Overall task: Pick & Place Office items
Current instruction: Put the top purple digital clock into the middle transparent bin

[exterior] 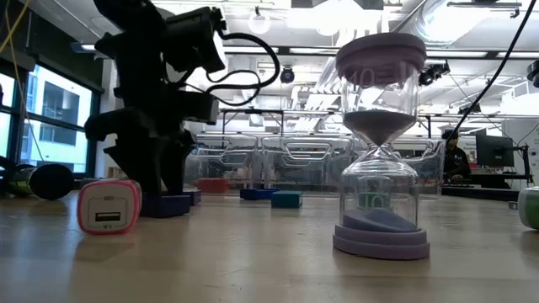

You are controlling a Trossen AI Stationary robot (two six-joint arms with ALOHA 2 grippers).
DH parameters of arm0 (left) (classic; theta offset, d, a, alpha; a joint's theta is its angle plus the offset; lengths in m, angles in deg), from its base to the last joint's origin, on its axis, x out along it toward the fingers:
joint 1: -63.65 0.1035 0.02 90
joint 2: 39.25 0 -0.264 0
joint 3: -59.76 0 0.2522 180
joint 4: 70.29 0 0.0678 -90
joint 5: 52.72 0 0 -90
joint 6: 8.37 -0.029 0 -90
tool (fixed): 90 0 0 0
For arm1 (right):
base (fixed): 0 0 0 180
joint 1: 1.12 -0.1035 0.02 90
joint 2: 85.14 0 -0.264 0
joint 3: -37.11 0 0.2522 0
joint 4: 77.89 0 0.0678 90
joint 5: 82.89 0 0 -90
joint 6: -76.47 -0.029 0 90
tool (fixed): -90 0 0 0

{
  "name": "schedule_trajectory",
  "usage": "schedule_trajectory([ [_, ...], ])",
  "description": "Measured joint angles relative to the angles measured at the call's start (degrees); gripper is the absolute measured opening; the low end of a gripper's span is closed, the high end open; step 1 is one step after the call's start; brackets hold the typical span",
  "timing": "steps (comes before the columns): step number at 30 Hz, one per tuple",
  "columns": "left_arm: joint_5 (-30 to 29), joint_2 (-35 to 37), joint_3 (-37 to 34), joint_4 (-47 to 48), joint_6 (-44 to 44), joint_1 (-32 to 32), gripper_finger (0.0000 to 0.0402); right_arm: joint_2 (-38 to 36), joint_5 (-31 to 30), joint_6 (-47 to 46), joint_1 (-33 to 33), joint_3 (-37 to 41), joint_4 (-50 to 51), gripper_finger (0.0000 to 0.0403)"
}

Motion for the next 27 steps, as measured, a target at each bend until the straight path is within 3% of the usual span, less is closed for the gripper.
schedule_trajectory([
  [9, 2.11, -2.22, 0.01, 0.19, 0.95, 1.04, 0.0292, 0.0, -0.01, 0.0, 0.0, 0.0, -0.01, 0.0254],
  [14, 2.06, -2.31, -0.04, 0.28, 1.36, 0.47, 0.0239, 0.0, -0.01, 0.0, 0.0, 0.0, -0.01, 0.0254],
  [20, 1.87, -2.37, -0.06, 0.97, 2.12, -0.82, 0.0139, 0.0, -0.01, 0.0, 0.01, 0.0, -0.01, 0.0254],
  [27, -1.68, 2.53, -0.38, 2.66, 5.1, -3.56, 0.0138, 0.0, -0.05, -0.67, 0.0, 0.0, -0.03, 0.0254],
])
